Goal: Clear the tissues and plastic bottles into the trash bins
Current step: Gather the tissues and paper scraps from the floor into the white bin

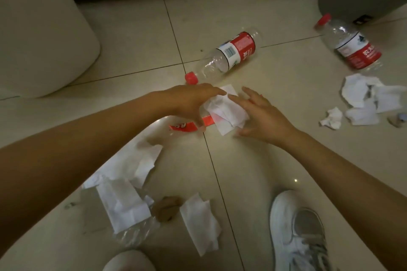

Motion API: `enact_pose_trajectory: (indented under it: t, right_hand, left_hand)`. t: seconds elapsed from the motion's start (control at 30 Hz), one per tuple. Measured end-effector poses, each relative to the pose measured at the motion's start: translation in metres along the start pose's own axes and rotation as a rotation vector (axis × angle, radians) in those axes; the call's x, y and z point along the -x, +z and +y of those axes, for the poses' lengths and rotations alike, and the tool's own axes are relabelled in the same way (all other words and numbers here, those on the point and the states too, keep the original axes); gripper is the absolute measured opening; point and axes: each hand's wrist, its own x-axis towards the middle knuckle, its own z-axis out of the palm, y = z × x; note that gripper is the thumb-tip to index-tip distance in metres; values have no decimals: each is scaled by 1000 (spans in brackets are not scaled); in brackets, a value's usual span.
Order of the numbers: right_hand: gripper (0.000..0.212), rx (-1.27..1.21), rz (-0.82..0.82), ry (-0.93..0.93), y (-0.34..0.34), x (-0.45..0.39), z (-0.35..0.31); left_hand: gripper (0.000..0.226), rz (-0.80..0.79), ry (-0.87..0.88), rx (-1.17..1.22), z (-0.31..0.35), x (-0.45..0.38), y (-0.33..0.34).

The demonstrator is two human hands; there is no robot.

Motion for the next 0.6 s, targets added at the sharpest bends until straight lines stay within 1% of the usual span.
enact_pose_trajectory:
  t: [0.07, 0.1, 0.23, 0.3, 0.37, 0.43, 0.5, 0.6]
  right_hand:
    - [92, 145, -28, -91, 1, -9, -3]
    - [89, 179, -42, -119, 2, -13, -4]
    - [77, 254, -110, -153, 1, -21, -7]
    - [72, 290, -114, -162, 2, -22, -10]
    - [67, 295, -79, -164, 5, -23, -14]
    - [57, 260, -54, -172, 9, -22, -19]
    - [48, 241, -36, -219, 14, -19, -23]
    - [44, 170, -33, -248, 18, -21, -31]
  left_hand:
    - [101, 14, 7, 110, -1, -1, 1]
    - [100, 27, 9, 139, -2, 0, 1]
    - [96, 84, -7, 139, -14, 10, 4]
    - [95, 101, -22, 156, -20, 18, 5]
    - [95, 110, -53, 173, -27, 28, 5]
    - [92, 120, -86, 172, -32, 38, 7]
    - [90, 137, -110, 172, -36, 50, 9]
    - [89, 148, -156, 141, -44, 72, 12]
